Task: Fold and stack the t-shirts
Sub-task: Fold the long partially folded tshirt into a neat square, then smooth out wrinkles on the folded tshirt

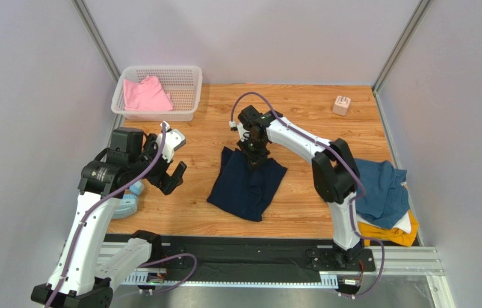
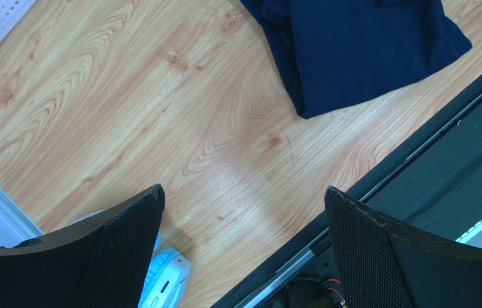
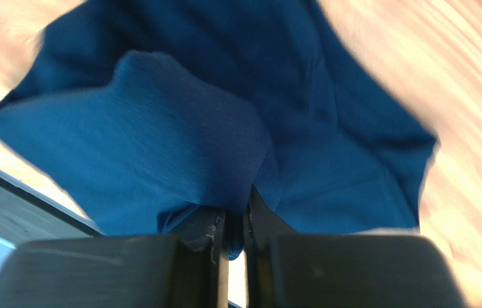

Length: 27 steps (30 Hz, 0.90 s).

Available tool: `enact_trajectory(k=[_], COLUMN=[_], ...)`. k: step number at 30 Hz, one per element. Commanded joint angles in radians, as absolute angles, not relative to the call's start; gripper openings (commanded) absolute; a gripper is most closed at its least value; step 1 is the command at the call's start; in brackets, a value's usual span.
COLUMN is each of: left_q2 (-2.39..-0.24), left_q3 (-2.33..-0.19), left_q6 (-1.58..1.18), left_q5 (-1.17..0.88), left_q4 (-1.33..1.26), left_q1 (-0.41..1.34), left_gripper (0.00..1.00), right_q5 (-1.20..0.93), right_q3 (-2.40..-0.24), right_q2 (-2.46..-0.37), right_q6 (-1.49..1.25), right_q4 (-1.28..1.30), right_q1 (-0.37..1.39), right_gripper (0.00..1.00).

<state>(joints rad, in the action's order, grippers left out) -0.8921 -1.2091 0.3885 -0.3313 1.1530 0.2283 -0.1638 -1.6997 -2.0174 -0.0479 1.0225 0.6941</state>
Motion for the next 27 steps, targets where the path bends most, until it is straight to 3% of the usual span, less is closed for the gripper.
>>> enact_trajectory(k=[1,6,10,13,19,23,24,27], left_q2=[-0.89,-0.877,-0.876,-0.887,-0.942,-0.98,-0.977,-0.959], left_q3=[-1.201,-1.172,-1.149,-1.15,-1.155,-1.16,-1.158,-1.152], left_q6=[0.405,0.413,0.413,0.4,0.371,0.368,0.368,0.367], left_q5=[-0.348,-0.351,-0.36,-0.385,-0.495,-0.48,-0.476,-0.454], left_q4=[1.143,1.149,1.141,1.135,1.115,1.103,1.097,1.088], left_q1=[0.224,0.224,0.224,0.224,0.224,0.224,0.224,0.224], left_gripper=[1.0,1.0,1.0,1.0,1.0,1.0,1.0,1.0], right_q5=[-0.348,-0.305,-0.273,-0.25,-0.163,-0.452,-0.63,-0.841], right_q3=[-1.842,-1.879,-1.954,-2.025,-2.088,-1.792,-1.728,-1.533], right_q2=[-2.164,-2.198,-2.192,-2.204,-2.143,-1.942,-1.863,-1.804], right_q6=[0.025,0.014,0.008,-0.041,-0.184,-0.349,-0.38,-0.498], right_q4=[1.078,1.075,1.098,1.13,1.155,0.944,0.808,0.61], right_q1=[0.618,0.542,0.506,0.496,0.469,0.469,0.472,0.502], right_gripper=[0.17,0.25,0.39,0.45,0.48,0.48,0.51,0.55])
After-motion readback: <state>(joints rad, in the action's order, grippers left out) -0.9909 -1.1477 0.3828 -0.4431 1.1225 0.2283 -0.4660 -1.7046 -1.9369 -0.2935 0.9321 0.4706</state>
